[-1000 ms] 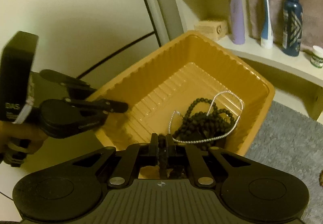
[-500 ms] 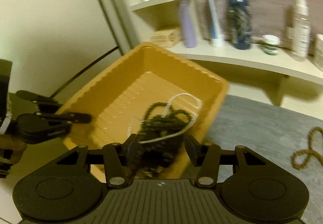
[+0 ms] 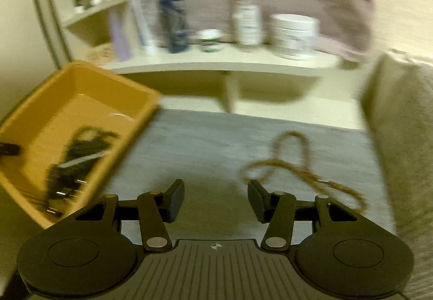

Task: Organize jewelry

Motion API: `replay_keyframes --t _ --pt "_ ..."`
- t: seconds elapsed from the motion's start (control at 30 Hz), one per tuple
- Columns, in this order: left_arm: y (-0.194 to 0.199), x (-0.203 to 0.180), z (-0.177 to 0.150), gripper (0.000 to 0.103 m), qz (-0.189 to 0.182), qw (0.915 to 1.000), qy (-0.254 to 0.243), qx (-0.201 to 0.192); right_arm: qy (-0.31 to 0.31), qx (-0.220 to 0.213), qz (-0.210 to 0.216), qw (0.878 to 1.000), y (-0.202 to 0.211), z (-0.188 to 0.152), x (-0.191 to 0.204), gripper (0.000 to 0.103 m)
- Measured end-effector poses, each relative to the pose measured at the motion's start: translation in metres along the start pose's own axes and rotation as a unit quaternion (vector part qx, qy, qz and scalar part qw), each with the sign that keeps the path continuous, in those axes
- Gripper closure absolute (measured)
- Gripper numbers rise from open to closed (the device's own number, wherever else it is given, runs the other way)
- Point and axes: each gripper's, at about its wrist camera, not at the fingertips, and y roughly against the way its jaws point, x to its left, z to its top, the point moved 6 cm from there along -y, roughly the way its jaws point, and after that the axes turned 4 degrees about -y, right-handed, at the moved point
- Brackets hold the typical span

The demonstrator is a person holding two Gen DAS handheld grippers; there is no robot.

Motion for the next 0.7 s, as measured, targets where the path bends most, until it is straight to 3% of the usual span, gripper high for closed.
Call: replay_keyframes --t 0.2,0.43,0.6,0.67,0.7 --pt "0.0 0.0 0.0 0.101 0.001 1.0 -0.001 0.0 0.026 -0.001 -0.053 0.998 0.001 -0.004 -0.047 0.051" --pt "0.001 0.0 0.0 0.101 0.001 1.0 -0.001 0.001 0.074 0.013 -0.084 0.994 -0.009 -0.007 -0.072 0.051" --pt "0.002 0.001 0.0 0.101 0.002 1.0 -0.002 0.002 0.065 0.01 -0.104 0.992 -0.012 -0.006 -0.09 0.051" --pt "0.002 0.001 0.001 0.101 0.001 1.0 -0.002 0.002 0.059 0.011 -0.11 0.992 -0.014 -0.005 -0.096 0.056" --pt "0.002 0.001 0.0 0.101 0.001 1.0 -0.002 0.002 0.059 0.014 -0.112 0.992 -0.015 -0.005 -0.098 0.063"
